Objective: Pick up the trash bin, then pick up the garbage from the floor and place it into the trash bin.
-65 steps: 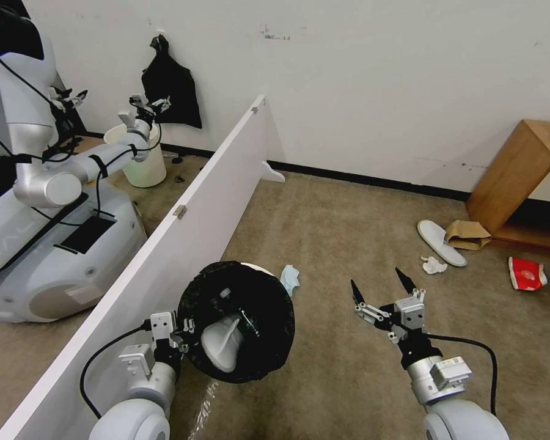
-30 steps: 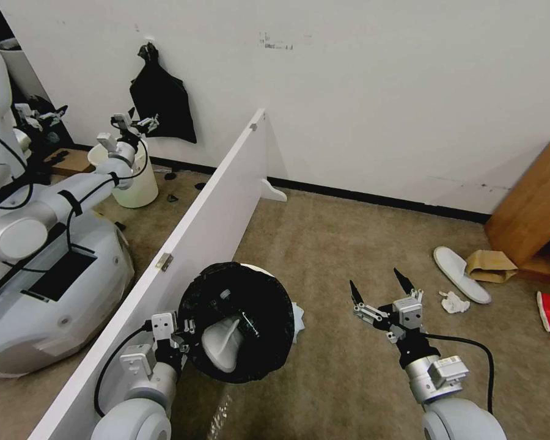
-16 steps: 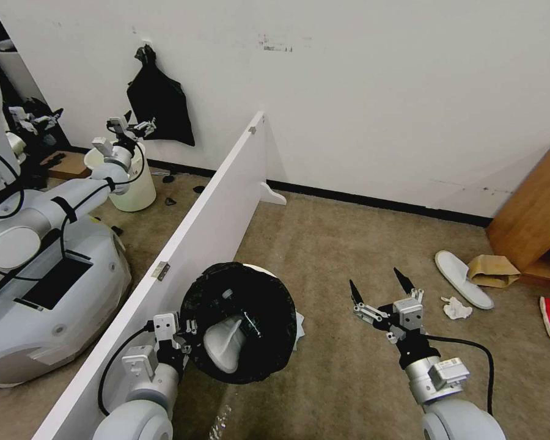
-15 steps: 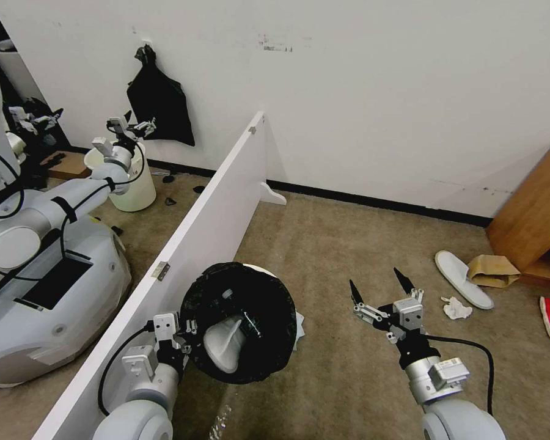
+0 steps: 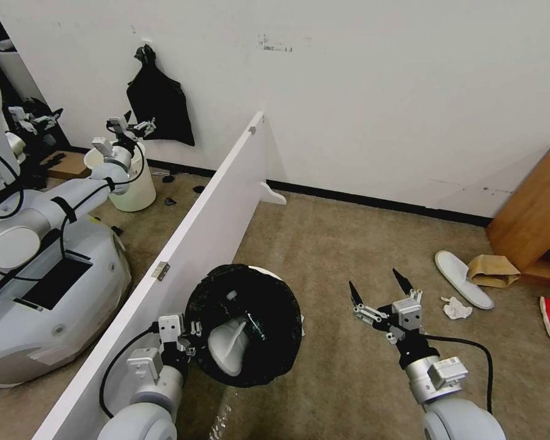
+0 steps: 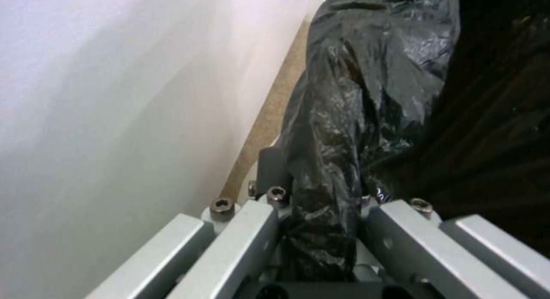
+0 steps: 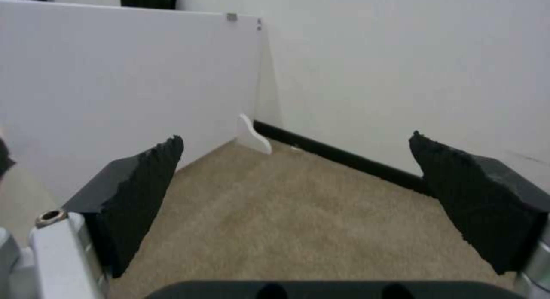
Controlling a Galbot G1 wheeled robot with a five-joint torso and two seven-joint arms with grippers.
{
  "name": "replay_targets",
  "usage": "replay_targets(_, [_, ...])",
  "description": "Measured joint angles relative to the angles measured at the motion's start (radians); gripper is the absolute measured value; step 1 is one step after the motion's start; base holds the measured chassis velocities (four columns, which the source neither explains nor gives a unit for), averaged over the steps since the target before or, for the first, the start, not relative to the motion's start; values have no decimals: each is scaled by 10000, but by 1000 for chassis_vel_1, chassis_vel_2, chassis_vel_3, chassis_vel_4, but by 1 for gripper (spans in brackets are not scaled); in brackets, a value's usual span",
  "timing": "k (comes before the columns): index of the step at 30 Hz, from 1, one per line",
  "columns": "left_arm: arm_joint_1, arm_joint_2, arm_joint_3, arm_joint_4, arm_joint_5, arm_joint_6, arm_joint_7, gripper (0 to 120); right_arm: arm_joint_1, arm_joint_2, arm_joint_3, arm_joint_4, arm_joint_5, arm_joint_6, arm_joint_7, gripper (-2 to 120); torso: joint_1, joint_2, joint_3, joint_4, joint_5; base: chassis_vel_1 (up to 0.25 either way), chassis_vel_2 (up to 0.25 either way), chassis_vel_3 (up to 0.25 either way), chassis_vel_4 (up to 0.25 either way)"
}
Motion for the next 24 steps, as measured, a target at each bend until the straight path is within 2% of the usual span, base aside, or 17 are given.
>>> replay_targets(1, [0,0,0,0,0,0,0,2,0,0,0,0,0,0,0,100,0,0,0,0,0,0,0,0,0])
replay_targets(4, [74,33,220,-6,171,-38,23,2,312,-930,-50,-237,643,-260,364,100,0,0,1,1,1,0,0,0,0])
replay_targets(5, [74,33,220,-6,171,-38,23,2,312,-930,-50,-237,643,-260,364,100,0,0,1,1,1,0,0,0,0])
replay_targets(8, [142,-2,334,-66,275,-58,41,2,636,-2057,-166,-469,1457,-551,735,100,0,0,1,2,0,0,0,0,0])
replay_targets(9, [142,-2,334,-66,275,-58,41,2,636,-2057,-166,-469,1457,-551,735,100,0,0,1,2,0,0,0,0,0])
replay_targets(11, [265,-3,444,-177,405,-112,98,2,864,-2775,-280,-692,1995,-682,987,100,0,0,1,2,0,0,0,0,0])
replay_targets(16, [381,-5,542,-317,491,-134,124,2,1076,-3326,-475,-887,2686,-869,1258,100,0,0,1,2,-1,0,0,0,0])
replay_targets(18, [545,-12,528,-557,573,-143,52,2,1411,-3931,-824,-1221,3502,-1002,1565,100,0,0,1,1,0,0,0,0,0])
replay_targets(24, [957,45,482,-902,746,-97,-268,2,1775,-4412,-1260,-1677,4104,-1076,1763,100,0,-1,1,1,-2,0,0,0,0])
